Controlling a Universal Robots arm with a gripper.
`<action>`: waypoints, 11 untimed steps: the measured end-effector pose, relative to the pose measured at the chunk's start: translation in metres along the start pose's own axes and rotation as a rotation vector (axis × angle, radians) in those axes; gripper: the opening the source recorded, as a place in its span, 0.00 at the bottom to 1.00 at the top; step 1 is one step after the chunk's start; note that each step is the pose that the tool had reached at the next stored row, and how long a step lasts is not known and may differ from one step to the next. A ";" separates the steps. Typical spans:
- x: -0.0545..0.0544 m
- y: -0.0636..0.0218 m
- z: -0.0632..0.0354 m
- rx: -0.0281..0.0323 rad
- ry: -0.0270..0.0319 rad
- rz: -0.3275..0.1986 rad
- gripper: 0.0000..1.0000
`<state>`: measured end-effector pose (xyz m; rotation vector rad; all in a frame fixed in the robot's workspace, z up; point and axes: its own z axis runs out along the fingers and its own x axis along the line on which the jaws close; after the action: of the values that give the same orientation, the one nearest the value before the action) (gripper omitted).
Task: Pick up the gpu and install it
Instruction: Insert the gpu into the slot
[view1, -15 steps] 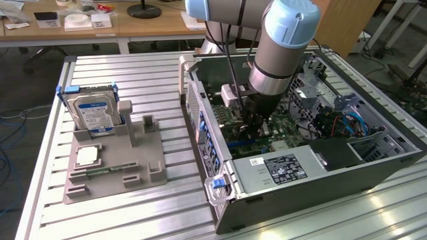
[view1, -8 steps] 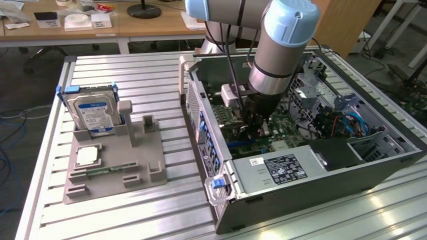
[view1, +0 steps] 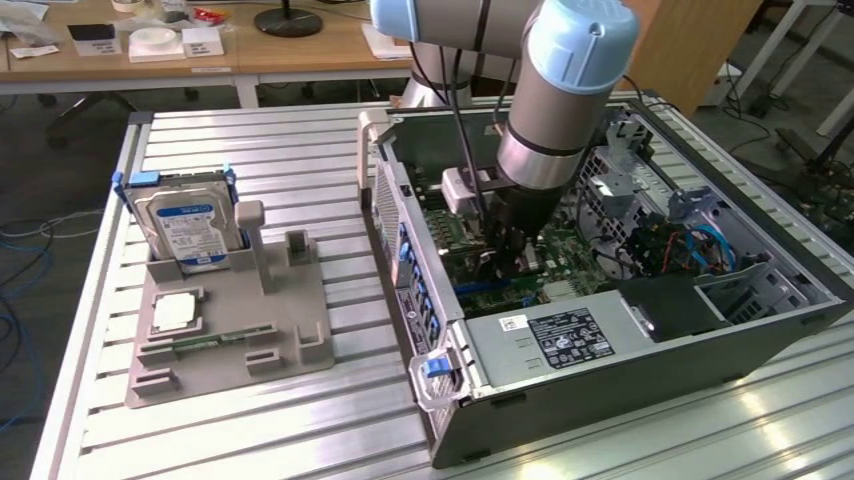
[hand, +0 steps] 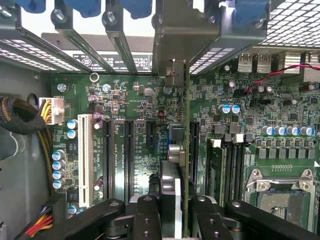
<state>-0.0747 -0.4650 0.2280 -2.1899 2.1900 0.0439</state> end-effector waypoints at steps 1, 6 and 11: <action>0.000 0.0003 0.0000 0.0000 -0.0001 0.000 0.28; -0.002 0.0014 0.0050 -0.0001 0.0002 0.000 0.28; -0.002 0.0013 0.0036 0.0001 -0.0002 0.000 0.28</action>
<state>-0.0760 -0.4630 0.2245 -2.1893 2.1902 0.0441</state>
